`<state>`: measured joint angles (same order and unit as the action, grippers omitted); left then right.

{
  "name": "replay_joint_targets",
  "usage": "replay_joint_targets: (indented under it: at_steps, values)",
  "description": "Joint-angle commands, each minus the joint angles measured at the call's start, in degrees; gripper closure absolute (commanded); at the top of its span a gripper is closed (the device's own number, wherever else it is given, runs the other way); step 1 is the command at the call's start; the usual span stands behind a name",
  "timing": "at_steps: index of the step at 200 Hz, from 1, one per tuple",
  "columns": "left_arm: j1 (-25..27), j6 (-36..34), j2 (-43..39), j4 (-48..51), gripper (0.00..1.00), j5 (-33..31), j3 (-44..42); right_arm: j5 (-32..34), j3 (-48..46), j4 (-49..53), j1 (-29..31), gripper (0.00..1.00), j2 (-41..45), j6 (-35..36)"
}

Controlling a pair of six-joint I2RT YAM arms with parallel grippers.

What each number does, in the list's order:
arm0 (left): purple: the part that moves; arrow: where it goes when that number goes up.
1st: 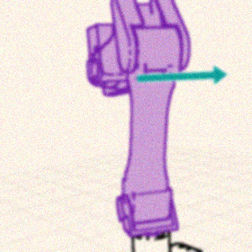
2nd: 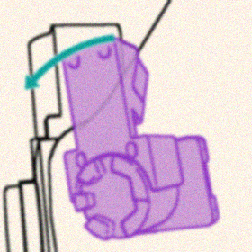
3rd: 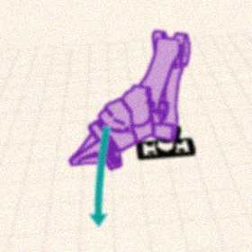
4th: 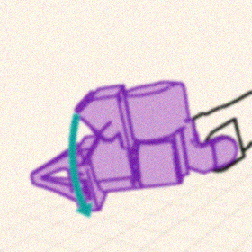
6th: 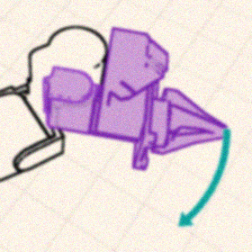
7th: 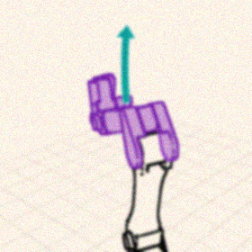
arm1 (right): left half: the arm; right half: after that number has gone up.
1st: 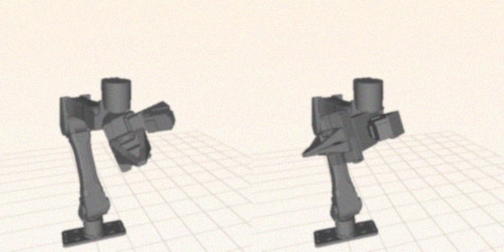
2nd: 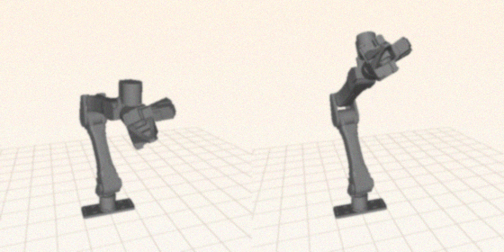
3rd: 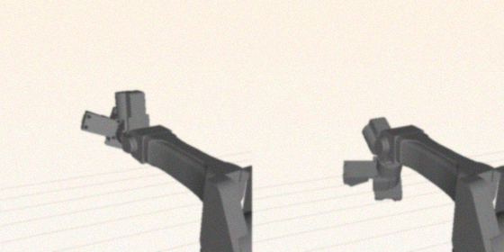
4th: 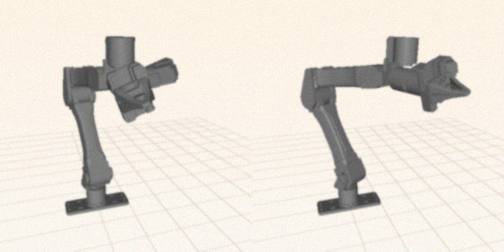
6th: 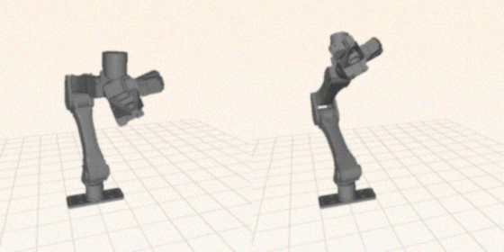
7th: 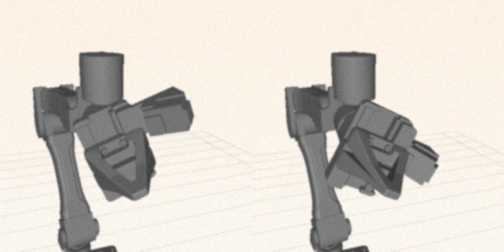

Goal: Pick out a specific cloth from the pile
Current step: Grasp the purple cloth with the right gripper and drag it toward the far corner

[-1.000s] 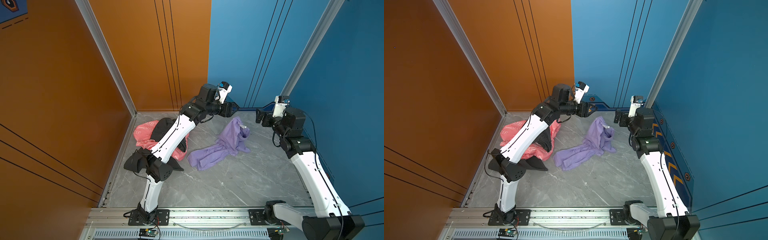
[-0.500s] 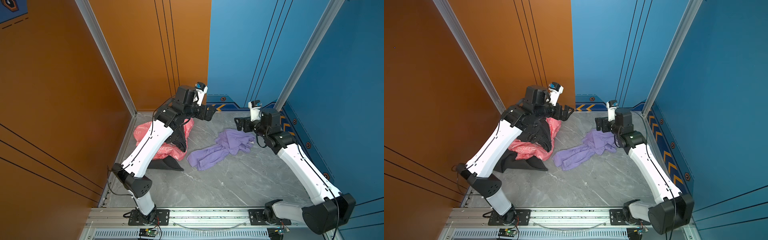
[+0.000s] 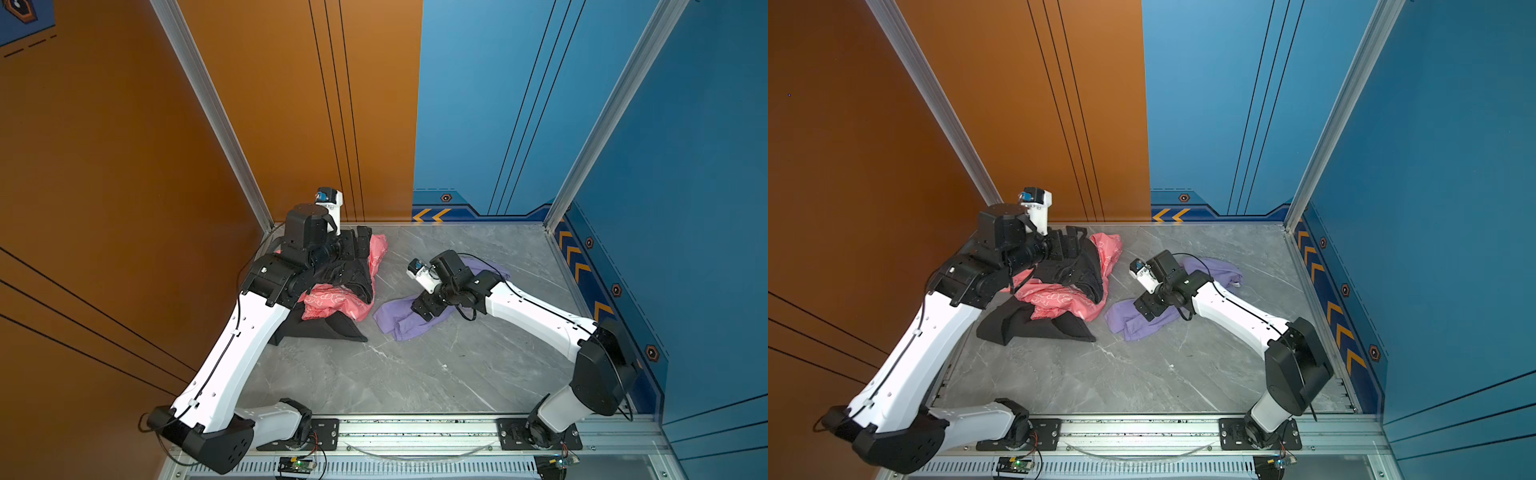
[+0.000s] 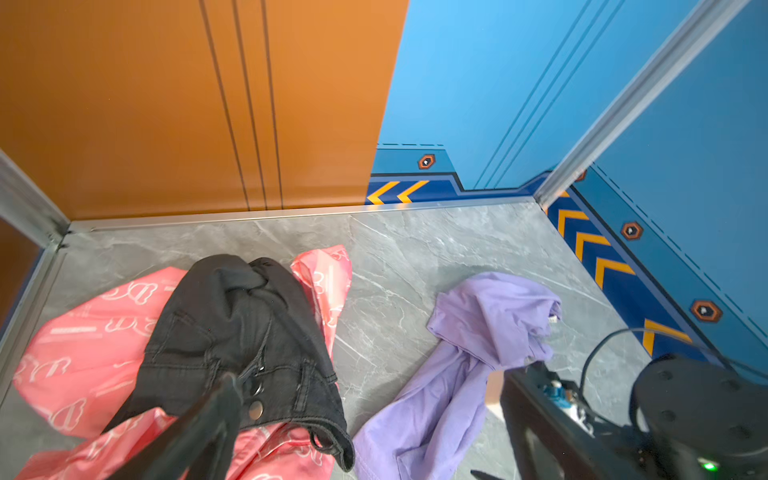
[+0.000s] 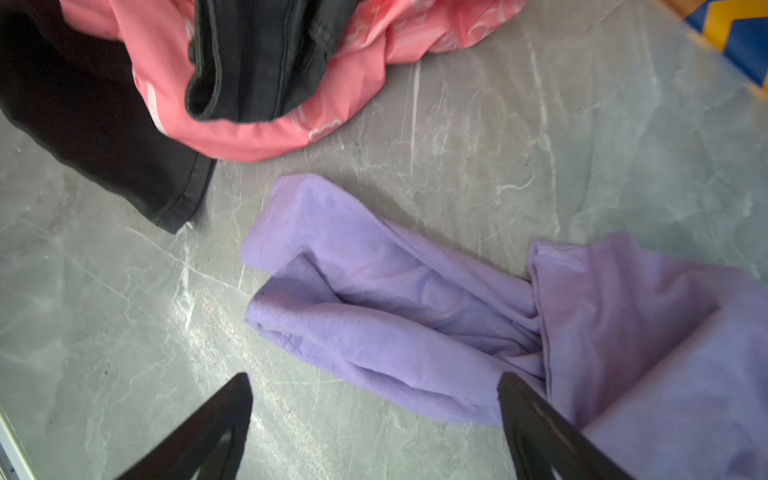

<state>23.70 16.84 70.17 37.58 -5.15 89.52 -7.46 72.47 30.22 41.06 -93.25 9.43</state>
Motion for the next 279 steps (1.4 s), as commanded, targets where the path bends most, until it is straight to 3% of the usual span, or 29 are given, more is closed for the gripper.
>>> replay_joint_targets:
  at_steps: [1, 38, 75, 108, 157, 198, 238, 279]
  values:
    - [-0.6, 3.4, -2.8, -4.0, 0.02, -2.6, -2.4, -0.6, 1.5, 3.4, 2.9, 0.07, -3.4, 3.5]
    - [-0.9, 3.7, -3.4, -4.1, 0.02, -2.3, -2.7, 0.3, 5.0, 3.6, 6.3, 0.09, -11.4, 3.7]
    - [-0.9, 3.9, -2.6, -4.0, 0.02, -1.6, -1.9, 7.4, 9.2, 3.8, 8.4, 0.19, -19.5, 2.4]
    - [-1.0, 3.8, -2.5, -4.0, 0.02, -2.0, -1.5, 8.6, 10.6, 3.8, 8.4, 0.48, -22.4, 1.7]
    - [-1.2, 3.6, -2.0, -4.2, 0.02, -2.7, -1.2, 10.8, 11.0, 3.7, 6.3, 0.94, -19.1, 0.8]
    - [-1.5, 3.1, -0.8, -6.2, 0.02, -2.7, -1.0, 12.0, 14.8, 3.7, -0.4, 1.00, -13.0, 0.3]
    - [-1.8, 3.0, 0.9, -8.9, 0.02, -2.3, -1.0, 13.9, 23.0, 1.4, -12.6, 1.00, -8.3, -0.2]
    - [-2.5, 3.0, 3.3, -11.8, 0.02, -1.3, -0.3, 13.7, 34.7, -5.1, -25.1, 1.00, -6.7, -7.3]
